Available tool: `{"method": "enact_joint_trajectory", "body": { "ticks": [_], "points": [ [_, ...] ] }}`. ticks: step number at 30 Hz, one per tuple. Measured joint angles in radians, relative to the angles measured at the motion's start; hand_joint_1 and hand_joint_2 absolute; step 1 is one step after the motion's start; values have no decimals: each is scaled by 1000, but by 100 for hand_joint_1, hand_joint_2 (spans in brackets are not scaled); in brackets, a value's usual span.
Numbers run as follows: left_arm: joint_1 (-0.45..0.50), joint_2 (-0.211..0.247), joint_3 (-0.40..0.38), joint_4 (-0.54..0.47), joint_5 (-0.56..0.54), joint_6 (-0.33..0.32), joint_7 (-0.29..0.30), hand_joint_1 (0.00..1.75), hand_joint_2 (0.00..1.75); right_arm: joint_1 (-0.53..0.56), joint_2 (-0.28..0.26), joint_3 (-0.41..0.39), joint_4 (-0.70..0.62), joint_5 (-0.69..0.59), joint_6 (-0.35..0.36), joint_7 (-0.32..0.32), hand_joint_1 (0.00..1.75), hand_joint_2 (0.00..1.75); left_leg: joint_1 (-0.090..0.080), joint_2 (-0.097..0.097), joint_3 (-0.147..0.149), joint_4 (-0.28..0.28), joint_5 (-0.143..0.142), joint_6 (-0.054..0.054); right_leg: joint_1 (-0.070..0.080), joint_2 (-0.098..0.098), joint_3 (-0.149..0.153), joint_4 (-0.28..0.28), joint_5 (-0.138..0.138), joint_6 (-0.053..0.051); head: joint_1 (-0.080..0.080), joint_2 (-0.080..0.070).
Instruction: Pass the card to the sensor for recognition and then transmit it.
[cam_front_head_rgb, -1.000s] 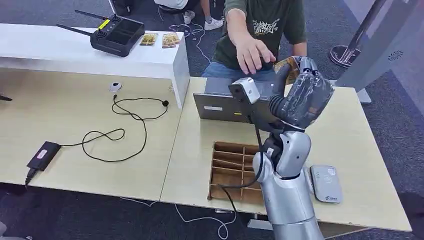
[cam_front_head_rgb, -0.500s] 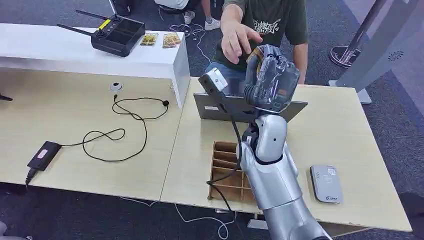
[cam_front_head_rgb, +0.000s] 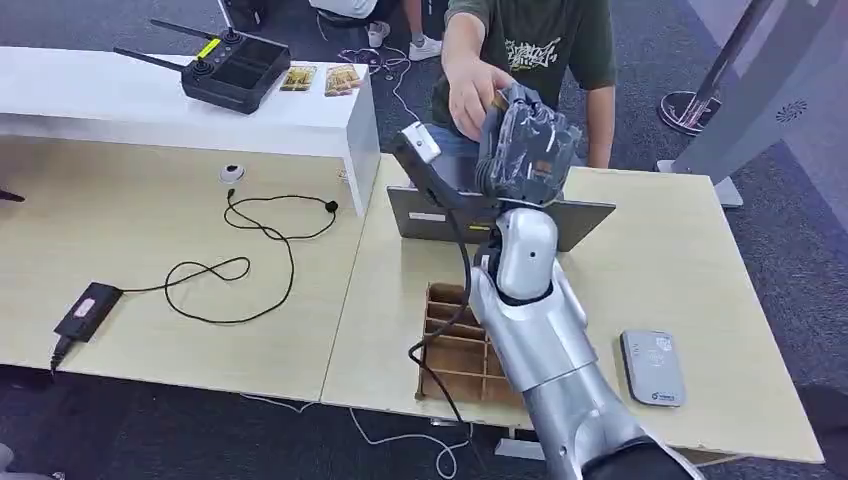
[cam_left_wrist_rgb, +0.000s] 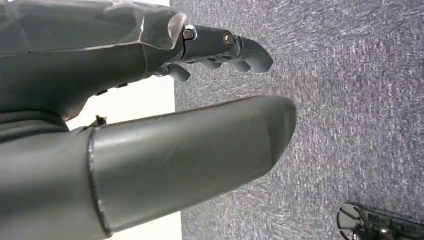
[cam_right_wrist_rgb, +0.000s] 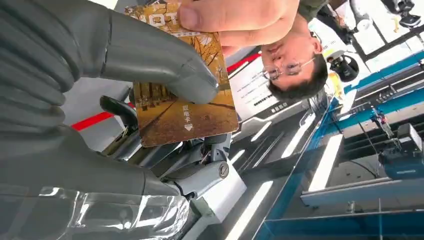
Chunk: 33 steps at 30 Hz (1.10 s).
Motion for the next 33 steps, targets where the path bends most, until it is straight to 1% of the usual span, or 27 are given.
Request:
{"method": "enact_joint_trajectory", "body": {
  "ticks": [5,9,10,11,12,17,26,31,33],
  "points": [
    [-1,0,0,0,0,0,1,0,0,-13,0,0,34,1,0,15,175,175,0,0,0,0,0,0,0,0,0,0,0,0,0,0],
    [-1,0,-2,0,1,0,2,0,0,-18,0,0,55,1,2,16,173,175,0,0,0,0,0,0,0,0,0,0,0,0,0,0],
    [-1,0,-2,0,5,0,3,0,0,-19,0,0,61,0,2,13,131,175,0,0,0,0,0,0,0,0,0,0,0,0,0,0],
    [-1,0,-2,0,6,0,3,0,0,-19,0,0,65,0,1,12,35,175,0,0,0,0,0,0,0,0,0,0,0,0,0,0],
    [-1,0,-2,0,8,1,3,0,0,-19,0,0,68,0,1,10,0,175,0,0,0,0,0,0,0,0,0,0,0,0,0,0],
    [-1,0,-2,0,11,1,3,0,0,-19,0,18,82,-12,3,9,0,175,0,0,0,0,0,0,0,0,0,0,0,0,0,0],
    [-2,0,-2,0,11,2,9,0,0,-31,0,83,97,-72,-5,27,0,175,0,0,0,0,0,0,0,0,0,0,0,0,0,0],
    [-2,-1,-2,0,16,2,9,0,0,-31,0,84,99,-83,-25,7,0,175,0,0,0,0,0,0,0,0,0,0,0,0,0,0],
    [-1,-1,-2,0,22,3,9,0,0,-28,0,73,90,-97,-39,-7,0,175,0,0,0,0,0,0,0,0,0,0,0,0,0,0]
  ]
}}
